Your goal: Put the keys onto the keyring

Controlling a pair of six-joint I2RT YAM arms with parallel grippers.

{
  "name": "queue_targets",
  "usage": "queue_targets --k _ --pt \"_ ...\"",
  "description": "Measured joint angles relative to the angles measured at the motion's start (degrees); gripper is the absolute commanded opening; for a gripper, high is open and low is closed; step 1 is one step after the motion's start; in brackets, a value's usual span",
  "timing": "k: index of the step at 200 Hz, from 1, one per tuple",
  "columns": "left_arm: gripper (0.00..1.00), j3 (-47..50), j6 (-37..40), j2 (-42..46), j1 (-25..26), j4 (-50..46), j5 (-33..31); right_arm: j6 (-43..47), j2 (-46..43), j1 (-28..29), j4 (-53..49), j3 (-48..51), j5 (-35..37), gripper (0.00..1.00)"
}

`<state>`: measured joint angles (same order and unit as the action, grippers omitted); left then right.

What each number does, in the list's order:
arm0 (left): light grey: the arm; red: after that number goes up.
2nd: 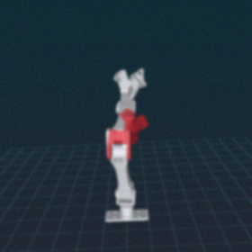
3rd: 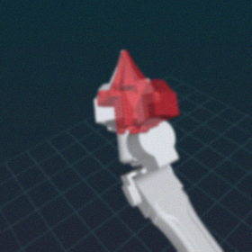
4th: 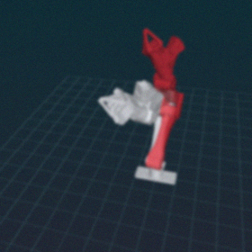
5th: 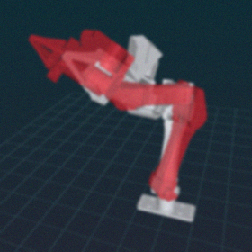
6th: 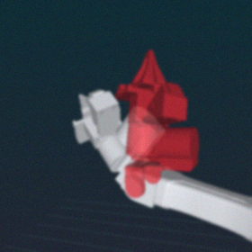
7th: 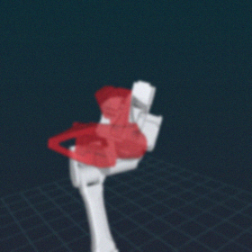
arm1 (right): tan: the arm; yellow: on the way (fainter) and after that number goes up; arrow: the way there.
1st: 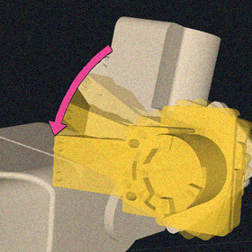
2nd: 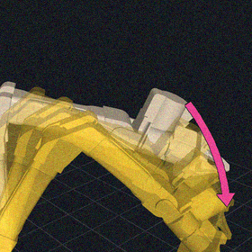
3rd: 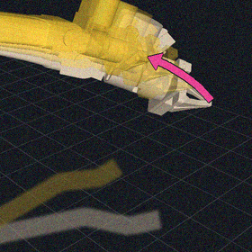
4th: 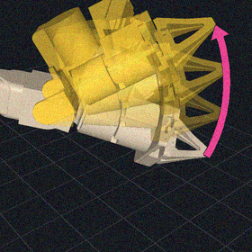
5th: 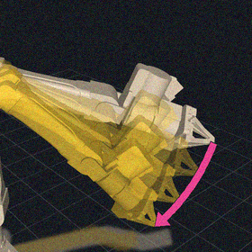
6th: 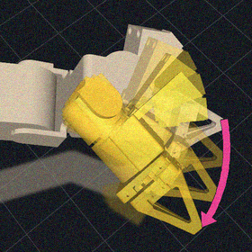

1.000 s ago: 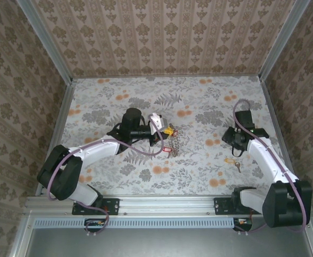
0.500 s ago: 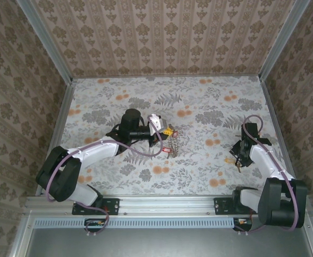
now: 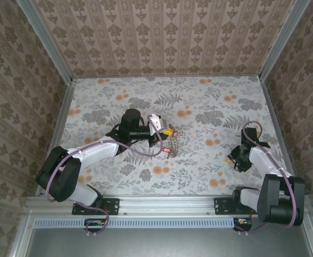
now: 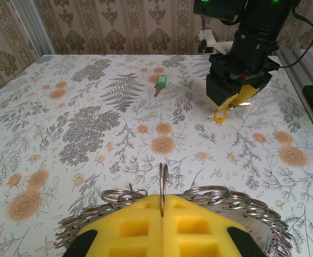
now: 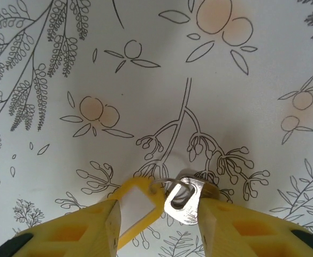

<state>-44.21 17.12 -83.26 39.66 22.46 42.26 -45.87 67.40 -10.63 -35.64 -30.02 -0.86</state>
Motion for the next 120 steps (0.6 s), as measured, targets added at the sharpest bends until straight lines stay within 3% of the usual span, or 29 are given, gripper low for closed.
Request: queue_targets --k 53,120 --pt "0.0 0.0 0.0 0.0 0.0 -0.09 0.13 -0.52 4.28 3.91 3.85 -2.29 -3.89 0.44" --pt "0.0 0.0 0.0 0.02 0.0 -0.24 0.11 -3.45 13.97 17.33 8.94 -9.7 -7.82 0.45"
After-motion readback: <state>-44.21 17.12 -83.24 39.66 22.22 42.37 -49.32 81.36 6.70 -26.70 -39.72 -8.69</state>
